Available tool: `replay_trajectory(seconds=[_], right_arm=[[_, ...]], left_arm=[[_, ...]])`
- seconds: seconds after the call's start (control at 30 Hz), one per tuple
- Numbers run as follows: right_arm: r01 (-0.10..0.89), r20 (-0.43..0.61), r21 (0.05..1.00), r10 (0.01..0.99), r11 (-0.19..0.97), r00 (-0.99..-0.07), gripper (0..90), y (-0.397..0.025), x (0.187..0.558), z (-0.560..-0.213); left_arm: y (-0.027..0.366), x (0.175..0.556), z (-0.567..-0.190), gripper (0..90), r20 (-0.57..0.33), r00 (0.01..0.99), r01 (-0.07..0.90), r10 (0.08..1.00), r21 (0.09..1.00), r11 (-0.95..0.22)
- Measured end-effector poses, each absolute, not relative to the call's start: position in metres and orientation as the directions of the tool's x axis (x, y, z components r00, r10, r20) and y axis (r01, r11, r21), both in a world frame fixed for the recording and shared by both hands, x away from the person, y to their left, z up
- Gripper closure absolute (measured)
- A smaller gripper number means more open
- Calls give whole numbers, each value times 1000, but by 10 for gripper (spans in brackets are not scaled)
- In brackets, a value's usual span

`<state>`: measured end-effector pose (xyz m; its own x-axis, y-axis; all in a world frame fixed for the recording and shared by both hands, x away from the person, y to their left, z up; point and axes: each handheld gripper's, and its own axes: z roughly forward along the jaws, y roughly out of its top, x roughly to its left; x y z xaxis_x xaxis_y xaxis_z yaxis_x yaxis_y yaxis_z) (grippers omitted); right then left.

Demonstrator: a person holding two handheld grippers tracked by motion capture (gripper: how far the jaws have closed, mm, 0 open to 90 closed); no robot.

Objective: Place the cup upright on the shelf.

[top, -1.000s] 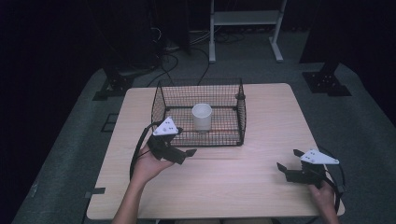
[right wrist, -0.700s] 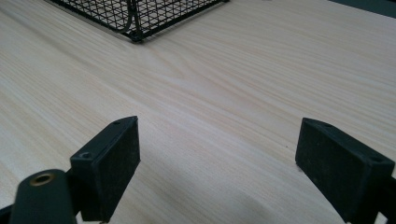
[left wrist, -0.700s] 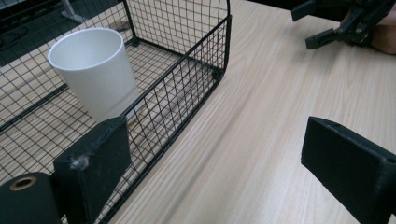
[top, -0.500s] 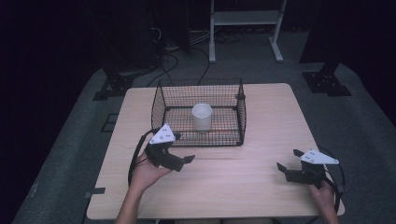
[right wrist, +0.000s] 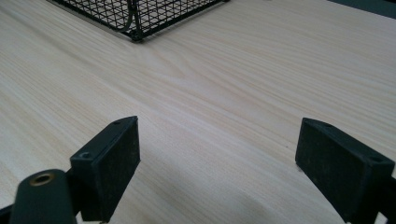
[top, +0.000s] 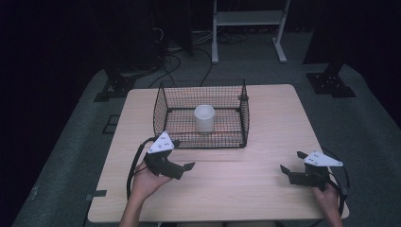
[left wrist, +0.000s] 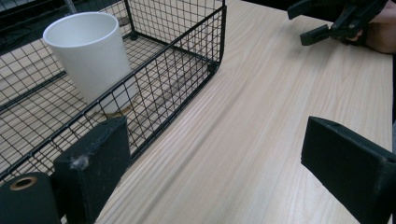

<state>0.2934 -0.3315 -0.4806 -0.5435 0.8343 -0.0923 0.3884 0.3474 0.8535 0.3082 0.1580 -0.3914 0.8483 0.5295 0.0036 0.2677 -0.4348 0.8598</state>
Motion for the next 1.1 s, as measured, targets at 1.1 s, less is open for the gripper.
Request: replay_trajectory(seconds=[1.1], right_arm=[[385,-95,854,833,350,-545,131,-331,293,-481]], left_arm=[[181,277,-421,75,0,807,287,590,873,-393]])
